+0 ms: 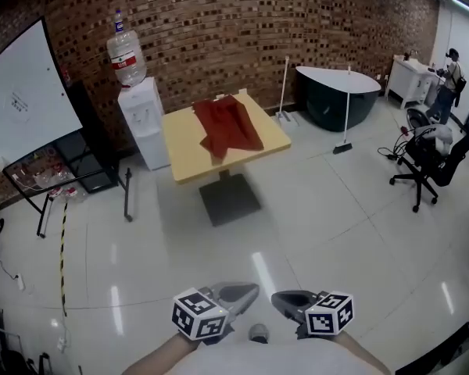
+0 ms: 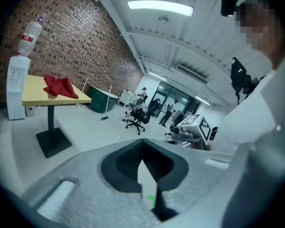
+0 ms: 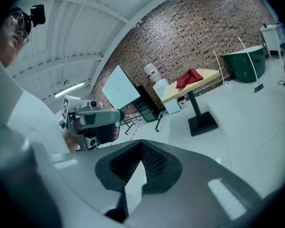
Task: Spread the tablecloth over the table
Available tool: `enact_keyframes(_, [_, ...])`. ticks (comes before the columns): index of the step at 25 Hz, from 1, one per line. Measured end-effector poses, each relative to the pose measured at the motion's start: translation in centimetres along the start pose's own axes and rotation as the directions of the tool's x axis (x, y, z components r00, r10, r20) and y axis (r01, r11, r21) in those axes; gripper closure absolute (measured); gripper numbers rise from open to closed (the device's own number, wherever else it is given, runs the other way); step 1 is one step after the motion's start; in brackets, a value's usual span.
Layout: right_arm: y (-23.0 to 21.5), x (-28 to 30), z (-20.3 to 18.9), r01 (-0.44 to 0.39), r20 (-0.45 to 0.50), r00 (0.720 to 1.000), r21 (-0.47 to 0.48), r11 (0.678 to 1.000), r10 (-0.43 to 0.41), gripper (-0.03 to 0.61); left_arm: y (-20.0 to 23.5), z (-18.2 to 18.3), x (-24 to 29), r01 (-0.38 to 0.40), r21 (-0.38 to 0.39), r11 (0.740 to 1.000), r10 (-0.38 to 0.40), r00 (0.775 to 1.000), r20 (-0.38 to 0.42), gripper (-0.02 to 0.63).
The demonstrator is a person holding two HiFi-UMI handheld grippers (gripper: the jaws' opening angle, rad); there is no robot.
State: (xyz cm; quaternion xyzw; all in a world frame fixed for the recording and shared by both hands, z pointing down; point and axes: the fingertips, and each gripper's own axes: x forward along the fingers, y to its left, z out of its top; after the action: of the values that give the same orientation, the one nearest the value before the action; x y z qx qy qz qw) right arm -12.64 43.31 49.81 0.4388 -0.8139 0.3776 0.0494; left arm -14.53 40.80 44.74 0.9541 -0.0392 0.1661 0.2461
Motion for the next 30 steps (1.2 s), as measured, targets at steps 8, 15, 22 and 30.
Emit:
enact_keyframes(8, [-7.3, -2.1, 7.7, 0.044, 0.064, 0.997, -0.011, 0.999, -0.043, 0.580, 4.8, 7.2, 4.0, -0.020, 0.013, 1.000, 0.019, 0.999, 0.049, 0.612])
enact_keyframes(15, [-12.2, -0.5, 12.1, 0.112, 0.099, 0.989, 0.028, 0.993, -0.114, 0.580, 13.4, 10.6, 6.2, -0.043, -0.027, 0.999, 0.045, 0.997, 0.066, 0.612])
enact_keyframes(22, [-20.5, 3.3, 19.4, 0.143, 0.081, 0.985, 0.093, 0.985, -0.151, 0.580, 22.5, 16.5, 13.6, 0.012, -0.031, 0.999, -0.010, 0.997, 0.077, 0.612])
enact_keyframes(30, [-30.9, 14.0, 31.1, 0.123, -0.008, 0.992, 0.078, 0.989, -0.123, 0.580, 41.5, 21.8, 13.4, -0.158, -0.190, 0.969, 0.180, 0.978, 0.109, 0.612])
